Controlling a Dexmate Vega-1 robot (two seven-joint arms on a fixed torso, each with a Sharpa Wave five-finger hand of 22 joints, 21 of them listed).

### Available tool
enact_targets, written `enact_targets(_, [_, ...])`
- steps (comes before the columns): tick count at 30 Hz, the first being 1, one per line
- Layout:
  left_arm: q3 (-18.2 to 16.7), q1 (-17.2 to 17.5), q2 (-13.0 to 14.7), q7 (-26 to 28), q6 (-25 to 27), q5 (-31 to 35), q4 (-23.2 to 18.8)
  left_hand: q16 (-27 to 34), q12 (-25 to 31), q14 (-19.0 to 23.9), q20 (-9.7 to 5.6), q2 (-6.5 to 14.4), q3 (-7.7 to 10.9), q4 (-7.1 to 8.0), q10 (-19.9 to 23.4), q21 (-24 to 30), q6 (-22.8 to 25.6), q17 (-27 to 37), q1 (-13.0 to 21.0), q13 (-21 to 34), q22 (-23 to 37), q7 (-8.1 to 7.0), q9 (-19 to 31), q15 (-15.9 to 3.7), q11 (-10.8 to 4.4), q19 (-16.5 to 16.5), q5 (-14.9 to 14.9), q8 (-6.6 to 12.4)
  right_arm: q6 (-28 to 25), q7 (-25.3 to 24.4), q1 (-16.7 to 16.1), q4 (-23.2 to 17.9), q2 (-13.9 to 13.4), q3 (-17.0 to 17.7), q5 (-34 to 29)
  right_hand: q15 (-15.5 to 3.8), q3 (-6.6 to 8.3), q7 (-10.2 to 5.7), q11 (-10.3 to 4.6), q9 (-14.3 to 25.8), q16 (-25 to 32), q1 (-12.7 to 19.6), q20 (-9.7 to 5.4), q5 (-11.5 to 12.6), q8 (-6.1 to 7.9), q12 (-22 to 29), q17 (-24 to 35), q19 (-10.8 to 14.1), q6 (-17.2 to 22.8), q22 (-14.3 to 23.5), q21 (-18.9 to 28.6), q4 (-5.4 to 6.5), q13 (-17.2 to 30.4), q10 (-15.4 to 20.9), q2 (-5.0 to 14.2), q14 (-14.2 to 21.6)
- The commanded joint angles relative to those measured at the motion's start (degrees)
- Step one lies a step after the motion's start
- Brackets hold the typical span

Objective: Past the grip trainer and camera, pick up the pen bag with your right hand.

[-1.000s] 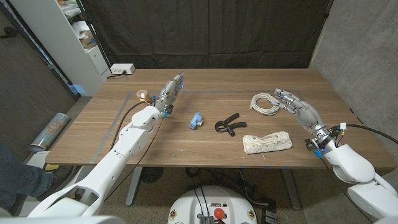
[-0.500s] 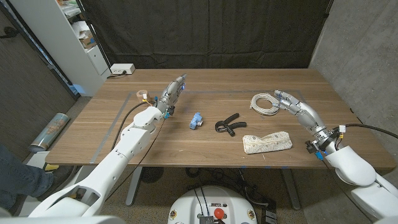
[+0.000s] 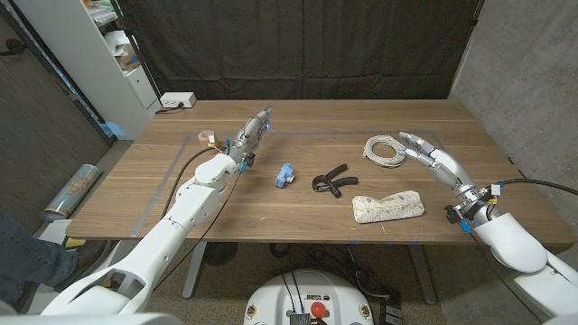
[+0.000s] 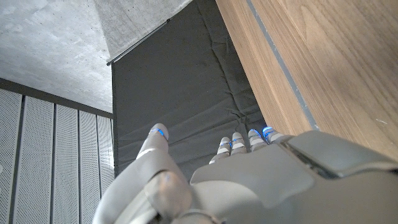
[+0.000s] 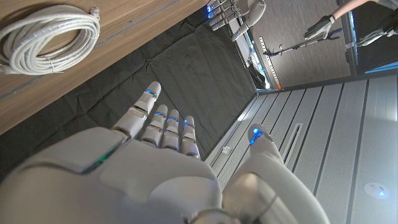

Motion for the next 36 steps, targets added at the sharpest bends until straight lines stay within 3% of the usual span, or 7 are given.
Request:
enact_targets(1, [0.15, 0.08, 0.2, 0.57, 0.21, 0.33, -0.36, 0.23, 0.14, -1.47, 0.23, 0.28, -0.07, -0.31, -0.3, -0.1, 0.02, 0.33, 0.47, 0.08, 0.21, -0.16, 0.25, 0.0, -0.07, -2.49, -0.35, 0.16, -2.0, -2.4, -1.25, -2.06, 1.2, 2.81, -9.48, 0.12, 0.04, 0.01, -0.26, 0.07, 0.31, 0.63, 0.1, 0.43, -0.03, 0.1, 0.07, 0.61, -0.45, 0.19, -0.23, -0.16, 0.12, -0.11, -0.27, 0.5])
enact_targets(13, [-0.02, 0.07, 0.31, 0.25, 0.07, 0.05, 0.1, 0.2, 0.13, -1.59, 0.26, 0.32, -0.09, -0.34, -0.39, -0.1, 0.0, 0.33, 0.52, 0.08, 0.21, -0.23, 0.26, 0.07, -0.15, -2.55, -0.38, 0.14, -2.55, -3.28, -1.06, -3.3, 1.82, 3.89, -15.4, -0.06, -0.11, 1.05, -0.17, 0.07, 0.32, 0.75, 0.13, 0.93, -0.6, -0.06, 0.07, 1.15, -2.52, 0.19, -0.5, -0.28, 0.14, -0.46, -0.49, 0.92])
enact_targets(36, [0.44, 0.22, -0.13, 0.89, -0.44, 0.35, -0.34, 0.2, 0.13, -1.7, 0.44, 0.36, -0.14, -0.39, -0.5, -0.11, -0.03, 0.33, 0.58, 0.08, 0.22, -0.39, 0.26, 0.05, -0.27, -2.71, -0.42, 0.13, -4.62, -2.37, -4.12, -7.11, 1.43, 9.09, -25.21, -0.22, -0.25, 1.07, -0.55, 0.09, 0.43, 0.78, 0.21, 1.53, -0.65, -0.16, 0.08, 1.97, -3.99, 0.19, -0.7, -0.3, 0.19, -0.84, -0.58, 1.63])
